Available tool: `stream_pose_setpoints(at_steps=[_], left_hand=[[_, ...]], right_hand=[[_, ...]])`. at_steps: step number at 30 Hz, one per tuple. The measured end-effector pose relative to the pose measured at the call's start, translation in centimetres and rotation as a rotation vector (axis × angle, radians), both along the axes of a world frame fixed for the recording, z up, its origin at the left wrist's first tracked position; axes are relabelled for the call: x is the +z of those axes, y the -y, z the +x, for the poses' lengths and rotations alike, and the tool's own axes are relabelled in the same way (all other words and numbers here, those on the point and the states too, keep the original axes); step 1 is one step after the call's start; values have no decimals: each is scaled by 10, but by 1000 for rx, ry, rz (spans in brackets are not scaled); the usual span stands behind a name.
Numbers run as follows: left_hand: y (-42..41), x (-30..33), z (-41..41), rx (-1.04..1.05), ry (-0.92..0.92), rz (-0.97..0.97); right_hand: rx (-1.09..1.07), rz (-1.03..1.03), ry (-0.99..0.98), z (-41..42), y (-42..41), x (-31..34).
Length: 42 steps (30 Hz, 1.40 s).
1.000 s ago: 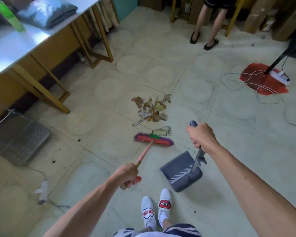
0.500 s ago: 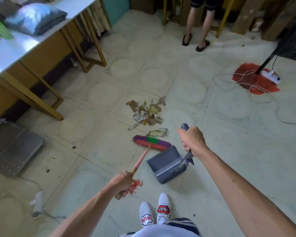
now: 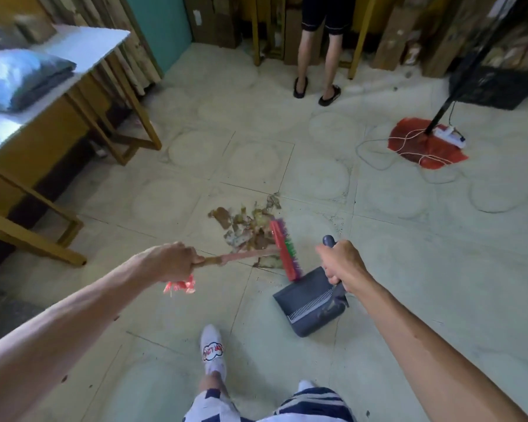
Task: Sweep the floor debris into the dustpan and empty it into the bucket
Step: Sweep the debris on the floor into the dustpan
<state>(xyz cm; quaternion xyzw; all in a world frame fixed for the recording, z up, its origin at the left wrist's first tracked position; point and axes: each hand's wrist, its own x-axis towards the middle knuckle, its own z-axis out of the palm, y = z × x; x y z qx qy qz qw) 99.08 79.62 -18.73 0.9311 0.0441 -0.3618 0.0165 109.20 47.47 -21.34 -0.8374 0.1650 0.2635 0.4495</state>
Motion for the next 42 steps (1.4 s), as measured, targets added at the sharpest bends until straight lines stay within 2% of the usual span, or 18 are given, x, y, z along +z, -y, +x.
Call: stream_pose_setpoints(at_steps=[2, 5, 10, 12, 18, 23, 26, 27, 29, 31, 33, 38, 40, 42], left_hand=[[-16, -13, 48, -180, -11, 107], [-43, -14, 111, -313, -21, 252], [-84, 7, 166, -497, 43, 339], [-102, 13, 184, -511, 55, 296], [-145, 23, 252, -242, 49, -9], [-121, -50, 269, 48, -15, -216], [-101, -90, 265, 299, -91, -336], [-102, -93, 263, 383, -127, -343], [-114, -90, 257, 415, -200, -324], [-135, -74, 258, 426, -267, -312], [-161, -51, 266, 548, -317, -366], [-213, -24, 275, 687, -307, -514], [-213, -36, 266, 662, -242, -465], [-200, -56, 263, 557, -122, -327]], right_hand=[[-40, -29, -4, 8, -10, 0], [-130, -53, -7, 17, -29, 3], [-339, -93, 30, 14, -70, 7], [-385, -126, 58, 13, -85, 8], [-447, -164, 65, 27, -117, 3], [-398, -74, -79, 50, -132, -17], [-360, -53, -104, 58, -138, -30], [-351, -39, -110, 60, -138, -32], [-334, -14, -137, 62, -139, -28], [-314, 9, -147, 65, -143, -21], [-286, 9, -136, 65, -147, -17], [-254, -24, -127, 69, -148, -26], [-239, -30, -97, 70, -149, -32], [-215, -57, -84, 71, -149, -36]])
